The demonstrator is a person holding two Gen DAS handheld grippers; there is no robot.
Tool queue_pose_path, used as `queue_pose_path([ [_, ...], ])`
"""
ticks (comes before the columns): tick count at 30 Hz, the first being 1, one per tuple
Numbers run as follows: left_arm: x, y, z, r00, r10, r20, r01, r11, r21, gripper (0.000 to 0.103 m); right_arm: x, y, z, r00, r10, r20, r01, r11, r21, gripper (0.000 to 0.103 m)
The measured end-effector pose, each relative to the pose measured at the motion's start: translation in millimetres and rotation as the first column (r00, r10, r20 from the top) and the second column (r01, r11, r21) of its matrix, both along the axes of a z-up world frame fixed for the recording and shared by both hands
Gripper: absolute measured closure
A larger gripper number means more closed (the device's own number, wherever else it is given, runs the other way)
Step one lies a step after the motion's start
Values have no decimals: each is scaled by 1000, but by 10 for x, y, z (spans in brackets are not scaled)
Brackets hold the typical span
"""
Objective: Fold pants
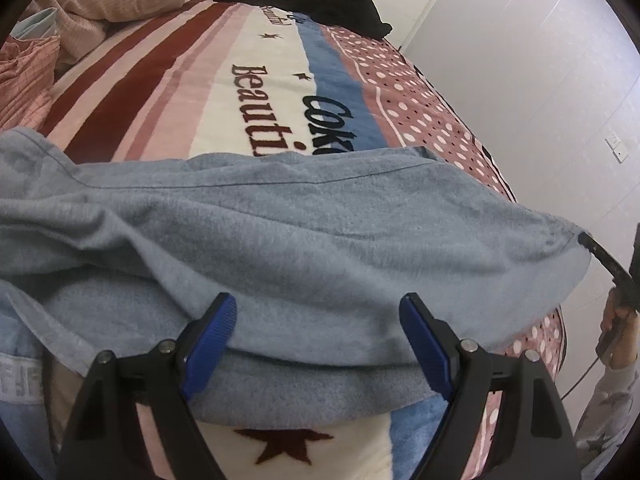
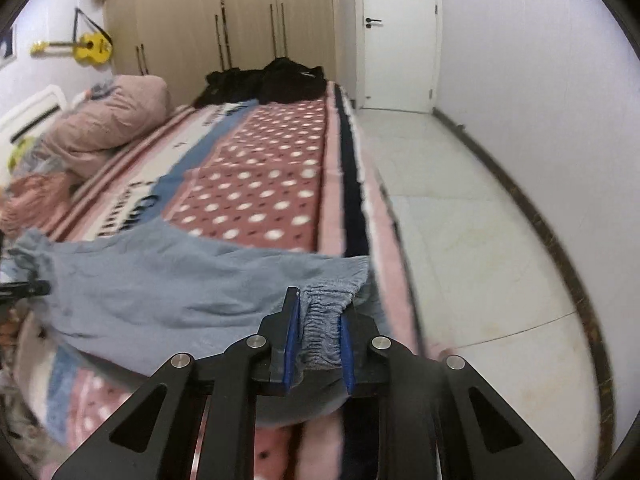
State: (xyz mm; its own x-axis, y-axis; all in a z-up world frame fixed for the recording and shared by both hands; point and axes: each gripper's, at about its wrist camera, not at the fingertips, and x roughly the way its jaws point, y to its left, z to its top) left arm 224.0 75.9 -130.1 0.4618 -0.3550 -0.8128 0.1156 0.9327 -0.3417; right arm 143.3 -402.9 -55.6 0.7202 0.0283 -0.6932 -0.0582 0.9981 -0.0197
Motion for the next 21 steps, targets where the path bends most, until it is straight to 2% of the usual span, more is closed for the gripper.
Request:
queue_pose_path([
  [3, -13, 12, -3, 1000, -6, 4, 6, 1000, -1, 22, 110, -107, -144, 997, -23, -67, 23, 1000, 11, 90],
  [8, -42, 26, -22, 1000, -17, -7, 17, 1000, 1, 22, 79, -336, -591, 983, -84, -162, 96, 993, 66, 86],
  [11, -65, 26, -4, 1000, -21, -2, 21, 1000, 3, 22, -12, -409, -722, 980, -102, -171, 120, 988, 94, 83],
  [13, -79, 43, 39, 1000, -16, 9, 16, 1000, -11, 22, -93, -427, -687, 980, -119, -162, 138, 984, 114, 73],
  [14, -87, 54, 62, 1000, -14, 16, 14, 1000, -17, 22, -132, -442, -664, 979, -129, -159, 150, 980, 129, 63],
  [15, -98, 64, 91, 1000, -12, 25, 12, 1000, -22, 22, -176, -454, -636, 979, -131, -155, 155, 976, 154, 54],
  [19, -155, 106, 217, 998, 0, 64, 2, 999, -39, 22, -415, -493, -564, 984, -87, -155, 131, 944, 304, 50],
  [21, -166, 120, 243, 998, 4, 70, -1, 999, -48, 22, -454, -457, -633, 983, -18, -185, 98, 894, 437, 48],
])
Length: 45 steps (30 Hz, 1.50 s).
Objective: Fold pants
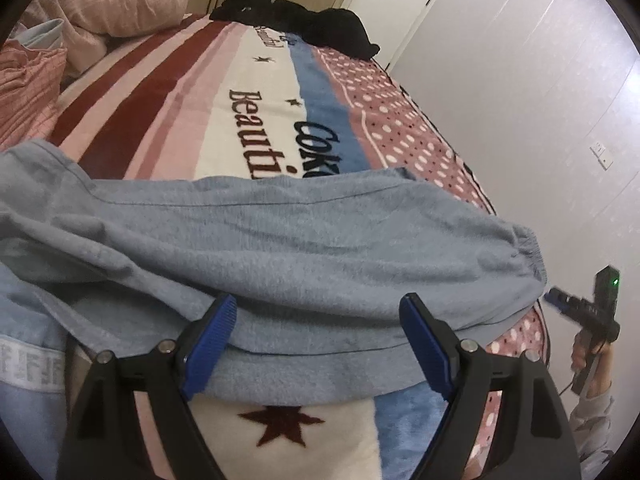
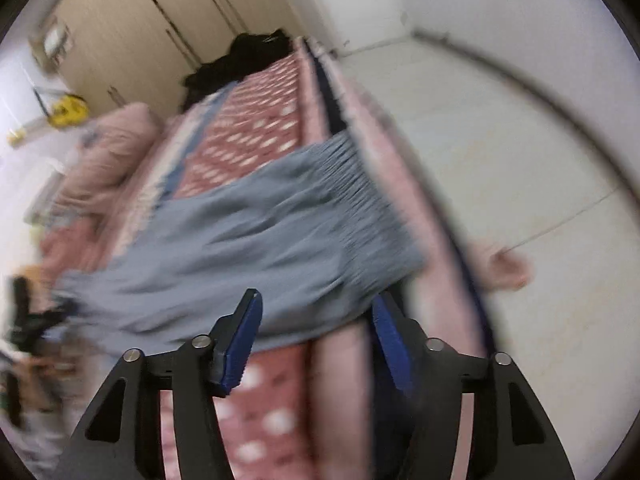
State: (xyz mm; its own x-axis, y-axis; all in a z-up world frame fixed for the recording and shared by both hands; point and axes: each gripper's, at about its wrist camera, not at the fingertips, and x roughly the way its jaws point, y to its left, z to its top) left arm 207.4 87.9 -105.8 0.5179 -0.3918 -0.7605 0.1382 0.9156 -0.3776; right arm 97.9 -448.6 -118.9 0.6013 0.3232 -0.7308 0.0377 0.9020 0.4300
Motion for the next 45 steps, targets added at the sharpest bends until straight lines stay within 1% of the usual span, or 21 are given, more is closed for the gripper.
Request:
queue_pose_path([
  [1, -8, 0, 7, 1000, 1, 3, -1, 1000, -3, 22, 2, 24, -66, 1000, 20, -19, -19, 997, 75, 48],
  [2, -11, -5, 8, 1000, 1, 4, -1, 1000, -3, 22, 20, 49, -143, 999, 27, -33, -23, 992, 125, 47],
  [3, -14, -7, 8, 1000, 2, 5, -2, 1000, -3, 22, 49, 95, -197, 999, 31, -38, -26, 990, 140, 47],
  [5, -27, -4, 0, 1000, 6, 5, -6, 1000, -8, 22, 170, 198, -308, 999, 21, -30, -17, 992, 128, 47],
  [7, -44, 6, -8, 1000, 8, 3, -8, 1000, -12, 22, 280, 194, -366, 999, -32, -1, 32, 986, 162, 47],
  [8, -57, 16, -12, 1000, 10, 3, -10, 1000, -10, 22, 341, 153, -405, 996, -89, 18, 83, 974, 209, 48],
  [10, -88, 39, -13, 1000, 16, 4, -16, 1000, 0, 22, 409, 146, -425, 987, -155, 48, 141, 964, 224, 56],
  [11, -101, 56, -12, 1000, 21, 4, -21, 1000, 5, 22, 439, 146, -422, 980, -189, 61, 173, 964, 202, 75],
  [12, -113, 73, -9, 1000, 24, 4, -24, 1000, 8, 22, 454, 150, -422, 975, -209, 70, 193, 964, 182, 89],
  [15, -156, 117, 5, 1000, 28, 7, -28, 999, 20, 22, 453, 150, -412, 967, -241, 85, 225, 960, 164, 96],
  [17, -187, 145, 13, 1000, 30, 9, -30, 999, 27, 22, 373, 173, -342, 961, -252, 118, 240, 965, 106, 98],
  [19, -222, 172, 18, 1000, 29, 9, -29, 999, 26, 22, 293, 152, -271, 955, -258, 147, 251, 966, 68, 98],
  [24, -254, 182, 8, 1000, 22, 6, -22, 999, 32, 22, 38, -55, -108, 929, -322, 184, 326, 945, 12, 99],
  [28, -280, 176, 11, 1000, 20, 1, -20, 1000, 20, 22, -238, -339, -4, 909, -376, 178, 383, 924, -7, 99],
  [32, -299, 177, 40, 1000, 22, 3, -22, 1000, 13, 22, -495, -605, 91, 881, -428, 200, 449, 891, -71, 99],
  [34, -304, 191, 61, 1000, 25, 2, -25, 1000, 2, 22, -617, -756, 101, 870, -455, 192, 476, 875, -82, 98],
  [37, -294, 265, 75, 999, 46, -15, -46, 998, -50, 22, -716, -841, 79, 873, -453, 183, 474, 875, -96, 98],
  [40, -253, 337, 67, 996, 83, -26, -84, 995, -53, 22, -749, -805, 63, 878, -437, 196, 463, 879, -115, 98],
  [42, -202, 426, 66, 992, 125, -33, -126, 991, -49, 22, -753, -777, 69, 880, -424, 216, 456, 881, -125, 98],
  [43, -171, 491, 66, 988, 150, -37, -152, 986, -61, 22, -746, -778, 67, 881, -420, 218, 453, 882, -128, 98],
  [45, -113, 576, 55, 982, 183, -52, -186, 980, -69, 22, -763, -795, 53, 882, -418, 216, 448, 887, -114, 98],
])
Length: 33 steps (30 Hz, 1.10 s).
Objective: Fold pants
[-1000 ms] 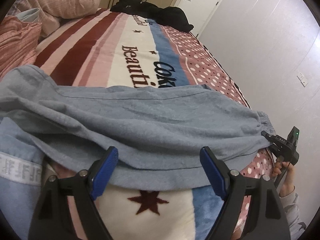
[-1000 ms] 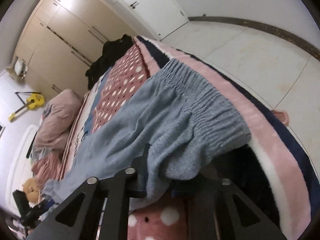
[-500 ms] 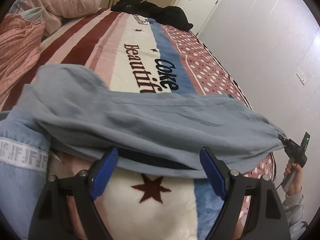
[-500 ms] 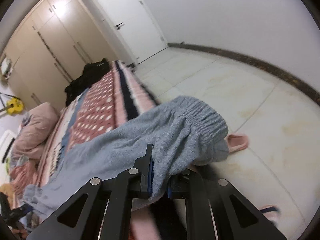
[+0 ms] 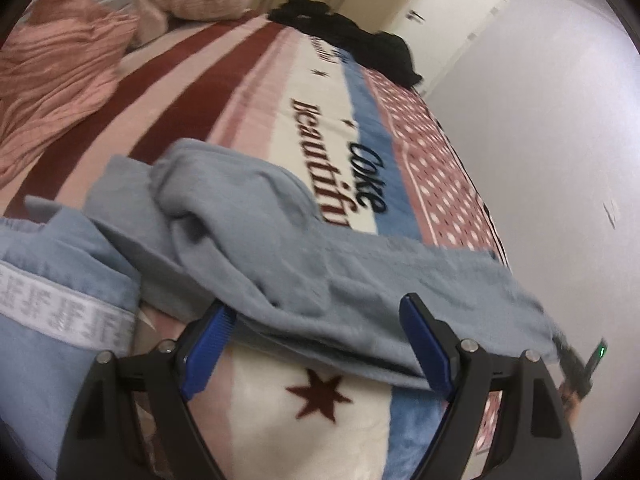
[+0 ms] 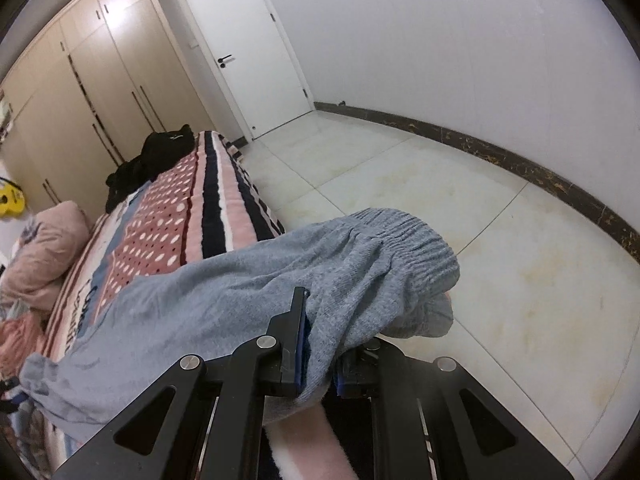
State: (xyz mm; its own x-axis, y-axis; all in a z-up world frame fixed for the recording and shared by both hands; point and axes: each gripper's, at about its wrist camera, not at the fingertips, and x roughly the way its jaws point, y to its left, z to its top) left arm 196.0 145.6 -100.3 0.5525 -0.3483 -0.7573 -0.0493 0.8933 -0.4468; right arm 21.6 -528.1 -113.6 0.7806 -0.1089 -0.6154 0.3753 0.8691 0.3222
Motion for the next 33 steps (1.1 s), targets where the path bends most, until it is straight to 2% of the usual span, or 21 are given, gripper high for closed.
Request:
queue_pose_path([
  [5, 155, 103, -46, 997, 72, -34, -69, 996, 58, 22, -1, -28, -61, 1000, 16, 4, -16, 1000, 24, 98],
  [8, 265, 158, -113, 989, 122, -85, -113, 989, 99, 22, 22, -34, -88, 1000, 23, 9, -23, 999, 35, 98],
  [12, 351, 149, -68, 994, 104, -44, -98, 988, 121, 24, 26, -69, -103, 999, 32, 10, -32, 999, 38, 98],
  [13, 382, 135, -54, 994, 97, -44, -90, 987, 132, 29, 30, -74, -110, 999, 33, 9, -33, 999, 39, 98],
  [14, 426, 124, -39, 994, 100, -49, -91, 984, 153, 52, 33, -79, -117, 999, 33, 10, -34, 999, 42, 98],
  [15, 459, 119, -28, 993, 99, -56, -89, 982, 165, 82, 36, -86, -124, 999, 33, 10, -34, 998, 48, 98],
  [16, 491, 116, -20, 994, 93, -65, -81, 982, 168, 87, 40, -88, -129, 999, 33, 11, -34, 998, 53, 98],
  [21, 491, -41, 278, 999, 30, 42, -39, 972, 230, 91, 47, -92, -132, 999, 35, 13, -36, 998, 54, 98],
  [27, 357, 32, 713, 980, 67, 190, -117, 956, 269, 91, 48, -79, -128, 999, 43, 12, -44, 998, 51, 98],
  [31, 227, 66, 691, 985, 44, 170, -98, 941, 324, 89, 60, -91, -135, 999, 50, 12, -50, 997, 57, 98],
  [33, 159, 170, 563, 991, 76, 108, -107, 942, 320, 87, 68, -97, -148, 999, 53, 10, -53, 997, 59, 98],
])
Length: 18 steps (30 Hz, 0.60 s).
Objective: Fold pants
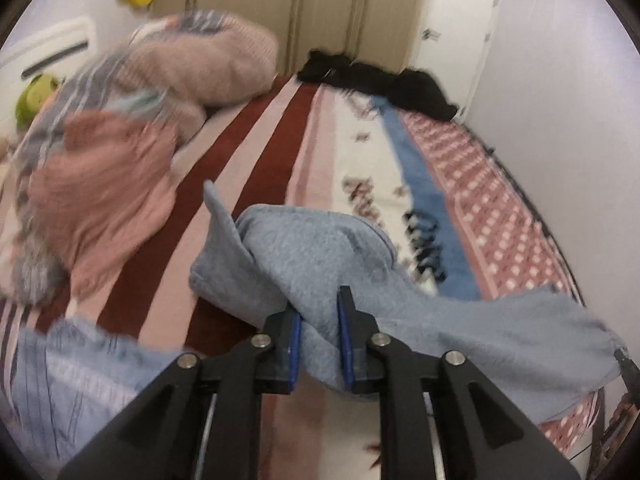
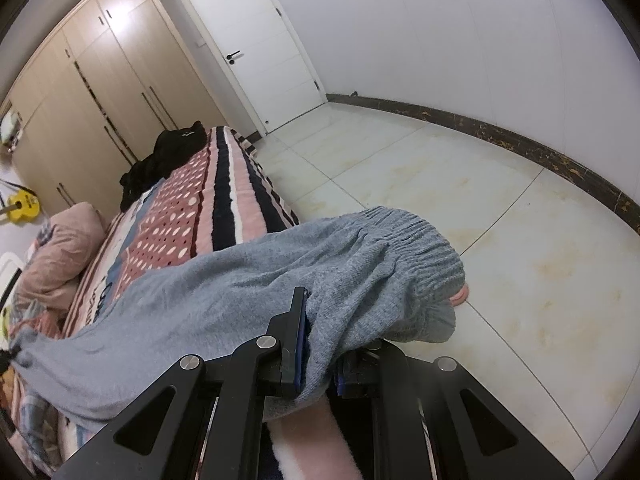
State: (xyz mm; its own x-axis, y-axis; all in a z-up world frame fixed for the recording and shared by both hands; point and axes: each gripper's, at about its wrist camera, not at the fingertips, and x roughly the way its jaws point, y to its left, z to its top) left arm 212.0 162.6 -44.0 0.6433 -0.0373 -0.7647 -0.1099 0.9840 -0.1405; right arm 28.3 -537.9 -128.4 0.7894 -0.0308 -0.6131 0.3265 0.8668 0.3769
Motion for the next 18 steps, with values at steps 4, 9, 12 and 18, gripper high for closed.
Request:
queue_pose_path([
  [4, -301, 174, -237, 995, 26, -97, -29, 999, -33, 86, 13, -15, -32, 1000, 1, -7, -1, 1000, 0, 98],
  [9, -582, 319, -36, 997, 60, -55, -61, 998, -3, 53, 60, -26, -27, 1000, 1, -11, -1, 1000, -1, 98],
  [12, -541, 363, 236, 999, 42, 16, -42, 999, 1, 31, 89, -6, -14, 1000, 1, -11, -1, 1000, -15, 98],
  [18, 83, 314, 92, 994, -13, -107, 18, 999, 43, 29, 94, -10, -41, 1000, -5, -11, 5, 1000, -1, 98],
])
